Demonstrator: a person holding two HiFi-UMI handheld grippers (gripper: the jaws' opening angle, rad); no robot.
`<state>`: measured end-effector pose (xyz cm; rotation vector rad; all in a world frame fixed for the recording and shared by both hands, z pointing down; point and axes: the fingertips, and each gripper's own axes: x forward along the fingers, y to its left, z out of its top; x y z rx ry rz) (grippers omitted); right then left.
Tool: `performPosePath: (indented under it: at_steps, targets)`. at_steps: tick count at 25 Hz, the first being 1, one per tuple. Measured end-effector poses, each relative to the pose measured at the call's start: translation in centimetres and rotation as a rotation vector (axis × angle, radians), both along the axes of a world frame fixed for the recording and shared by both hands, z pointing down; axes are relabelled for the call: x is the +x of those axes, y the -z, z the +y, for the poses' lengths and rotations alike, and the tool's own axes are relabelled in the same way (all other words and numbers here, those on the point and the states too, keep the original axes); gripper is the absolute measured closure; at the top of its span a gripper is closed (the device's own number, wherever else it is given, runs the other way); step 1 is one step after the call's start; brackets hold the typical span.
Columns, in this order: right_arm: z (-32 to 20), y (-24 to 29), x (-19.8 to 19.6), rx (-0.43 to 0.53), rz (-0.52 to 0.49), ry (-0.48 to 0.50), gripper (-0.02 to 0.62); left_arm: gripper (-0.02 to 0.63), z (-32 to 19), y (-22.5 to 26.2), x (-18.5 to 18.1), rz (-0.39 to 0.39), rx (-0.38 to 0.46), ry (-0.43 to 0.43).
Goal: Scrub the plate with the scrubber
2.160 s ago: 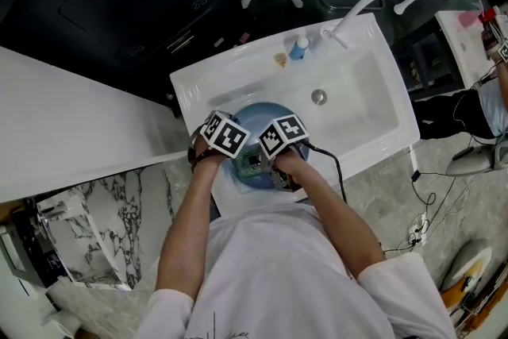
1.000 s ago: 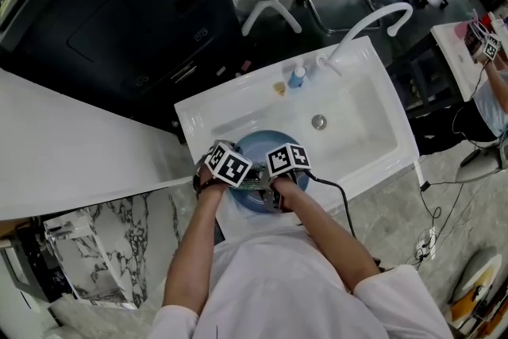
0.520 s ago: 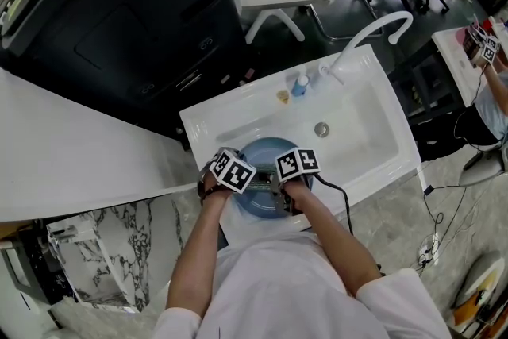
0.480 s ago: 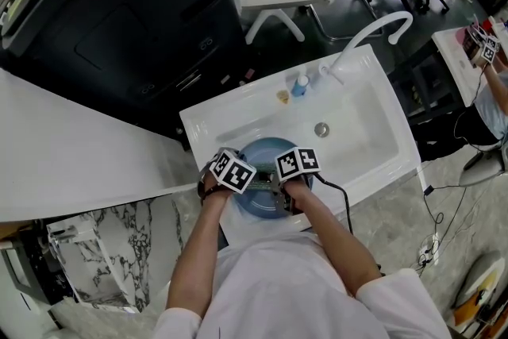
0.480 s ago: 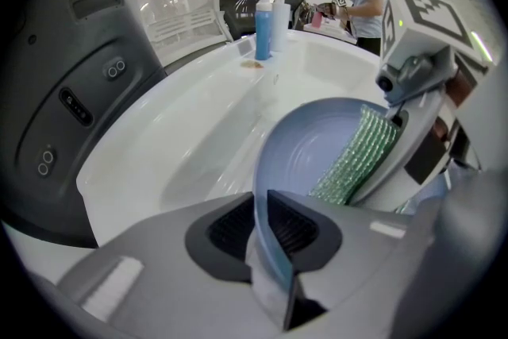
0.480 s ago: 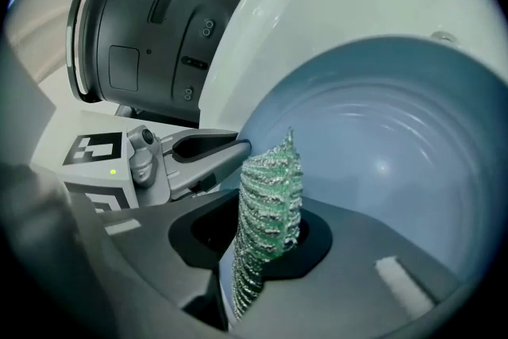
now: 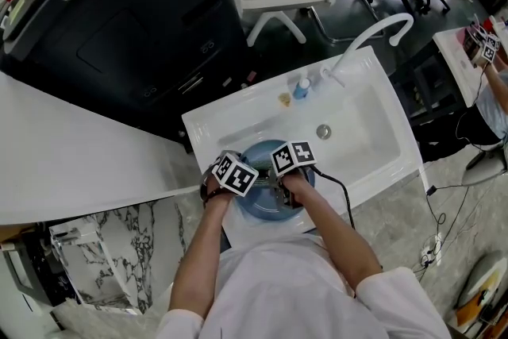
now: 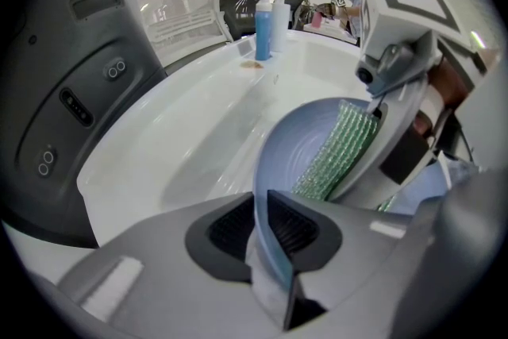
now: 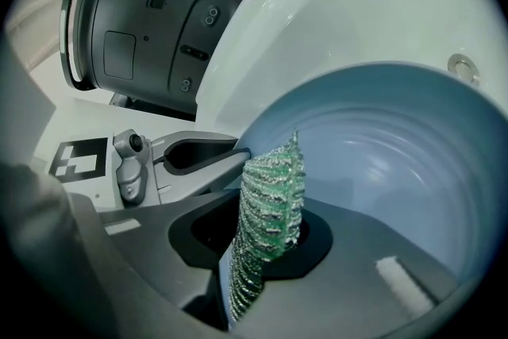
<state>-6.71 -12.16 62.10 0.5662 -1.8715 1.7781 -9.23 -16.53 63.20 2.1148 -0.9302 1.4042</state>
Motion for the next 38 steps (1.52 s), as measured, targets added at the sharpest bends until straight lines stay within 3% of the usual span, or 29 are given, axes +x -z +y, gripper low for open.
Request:
performPosePath:
  at_steps: [21, 38]
  targets:
    - [-1.1, -0.6, 1.9, -0.082, 0.046, 0.089, 0.528, 0.497, -0.3, 0.3, -0.1, 0.004, 0.001, -0.001]
    - [-1.8, -0.7, 4.4, -0.093, 0.089, 0.102, 0.528, 0.497, -0.2, 0.2, -0.2, 0.002, -0.004, -0.007]
